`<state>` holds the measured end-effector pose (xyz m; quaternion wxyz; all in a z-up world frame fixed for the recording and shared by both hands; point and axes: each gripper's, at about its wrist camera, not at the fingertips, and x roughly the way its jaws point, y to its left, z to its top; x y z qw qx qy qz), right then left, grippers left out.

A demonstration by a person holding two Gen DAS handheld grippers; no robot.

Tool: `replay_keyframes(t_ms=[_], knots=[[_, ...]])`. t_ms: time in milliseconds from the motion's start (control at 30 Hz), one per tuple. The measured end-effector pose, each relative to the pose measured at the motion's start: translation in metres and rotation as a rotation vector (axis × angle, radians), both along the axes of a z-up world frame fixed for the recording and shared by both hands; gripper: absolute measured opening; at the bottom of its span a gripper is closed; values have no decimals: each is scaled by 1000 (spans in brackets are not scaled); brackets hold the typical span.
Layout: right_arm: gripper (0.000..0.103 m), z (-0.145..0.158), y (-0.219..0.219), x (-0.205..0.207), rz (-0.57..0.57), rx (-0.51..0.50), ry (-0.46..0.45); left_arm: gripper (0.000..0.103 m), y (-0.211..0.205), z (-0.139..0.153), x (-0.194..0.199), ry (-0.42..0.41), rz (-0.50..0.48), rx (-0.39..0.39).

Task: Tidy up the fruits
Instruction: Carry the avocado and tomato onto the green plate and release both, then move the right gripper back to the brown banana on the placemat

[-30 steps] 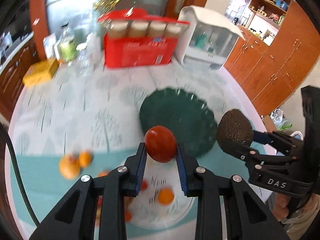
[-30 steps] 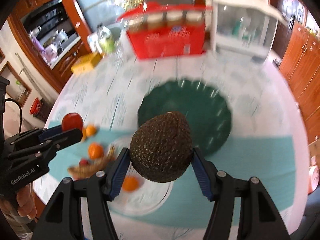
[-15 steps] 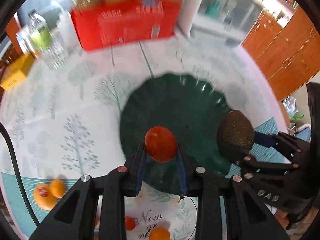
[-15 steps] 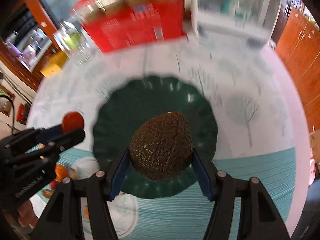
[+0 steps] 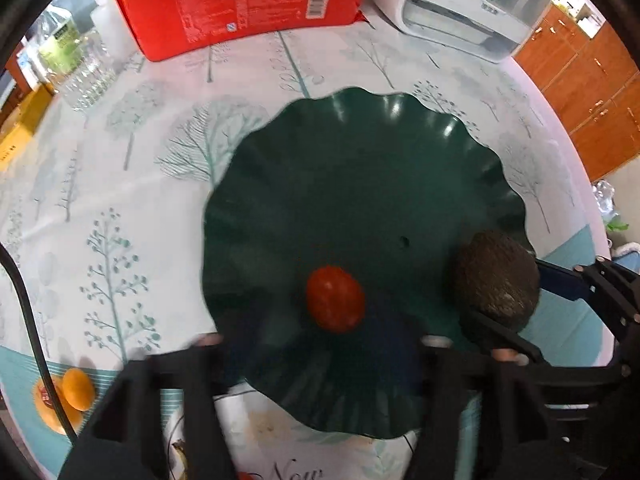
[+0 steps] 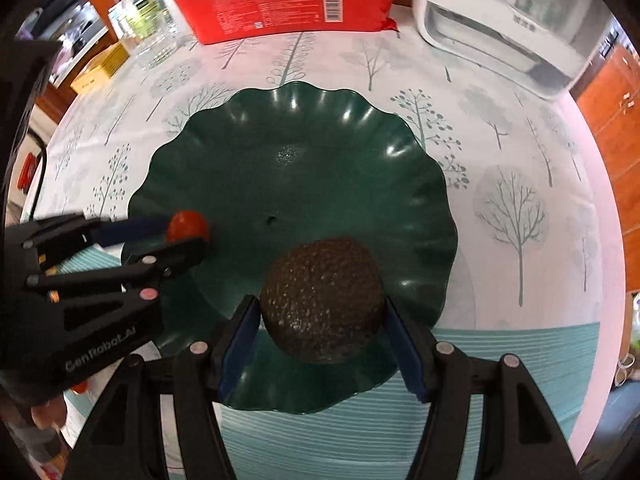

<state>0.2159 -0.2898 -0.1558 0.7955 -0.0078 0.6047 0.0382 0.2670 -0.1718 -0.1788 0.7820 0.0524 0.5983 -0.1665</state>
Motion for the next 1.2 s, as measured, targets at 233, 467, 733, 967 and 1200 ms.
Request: replay_keyframes(t_ms=[233,467,733,967,1200], knots=[[66,12,-9,-2,-19,28,-38,78,15,20,-4,-48,44,-40],[66,35,-5,-15,-31,51,-77,82,32,57,-24,-167,79,-59],[66,69,21,-39,-13,69,-134,82,62,102,-60,-272,94,27],[66,110,59,-68,17,99,-189,83,112,157,-97,-335,146,-19],[68,149,102,-100,29,127,-258,83,168,199,-137,-387,163,-39]])
